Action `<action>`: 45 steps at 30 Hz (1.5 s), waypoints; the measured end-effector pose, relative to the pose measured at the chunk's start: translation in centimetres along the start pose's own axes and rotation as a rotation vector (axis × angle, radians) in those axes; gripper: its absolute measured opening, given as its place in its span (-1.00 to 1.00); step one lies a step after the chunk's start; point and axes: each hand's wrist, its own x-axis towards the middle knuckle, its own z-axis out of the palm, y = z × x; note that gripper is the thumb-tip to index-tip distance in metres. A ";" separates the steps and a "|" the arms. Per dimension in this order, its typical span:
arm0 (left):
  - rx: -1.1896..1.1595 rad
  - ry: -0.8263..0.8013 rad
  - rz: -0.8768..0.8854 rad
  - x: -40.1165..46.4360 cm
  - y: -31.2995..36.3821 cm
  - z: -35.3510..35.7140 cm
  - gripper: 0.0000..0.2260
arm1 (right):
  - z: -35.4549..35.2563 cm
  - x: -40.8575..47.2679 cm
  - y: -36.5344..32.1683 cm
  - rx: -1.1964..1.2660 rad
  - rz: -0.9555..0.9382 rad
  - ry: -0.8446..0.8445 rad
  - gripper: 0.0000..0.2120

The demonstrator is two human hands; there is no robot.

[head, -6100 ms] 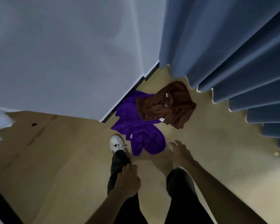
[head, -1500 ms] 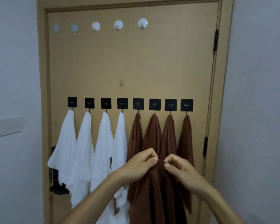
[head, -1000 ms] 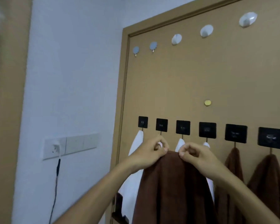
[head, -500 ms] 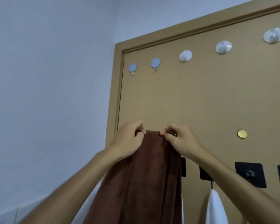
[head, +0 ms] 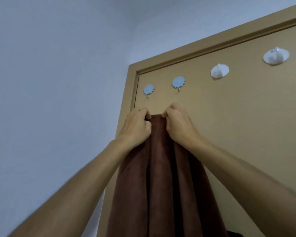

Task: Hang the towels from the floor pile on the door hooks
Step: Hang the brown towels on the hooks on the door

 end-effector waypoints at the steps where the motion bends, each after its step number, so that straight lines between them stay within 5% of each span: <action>1: -0.001 0.024 -0.001 1.0 -0.6 0.4 -0.79 | 0.6 1.0 0.1 -0.069 -0.025 0.016 -0.75; 9: 0.014 0.200 0.108 8.1 -5.6 4.4 -0.73 | 4.5 8.3 0.7 -0.469 -0.150 0.117 -0.73; 17: -0.064 0.242 0.095 14.2 -8.0 6.6 -0.75 | 6.9 12.9 1.6 -0.570 -0.115 0.189 -0.76; 26: -0.186 0.274 -0.088 13.6 -9.5 6.7 -0.91 | 8.0 13.8 0.8 -0.432 -0.150 0.119 -0.87; 34: -0.197 0.102 -0.111 11.6 -7.8 4.8 -0.65 | 7.4 10.7 0.0 -0.327 -0.070 0.120 -0.77; 40: -0.220 0.040 -0.094 6.9 -6.9 5.0 -0.78 | 7.5 5.9 -0.4 -0.199 -0.039 -0.083 -0.69; 45: -0.265 -0.046 -0.131 0.9 -6.5 5.6 -0.59 | 7.8 0.6 -1.6 -0.071 -0.058 -0.178 -0.52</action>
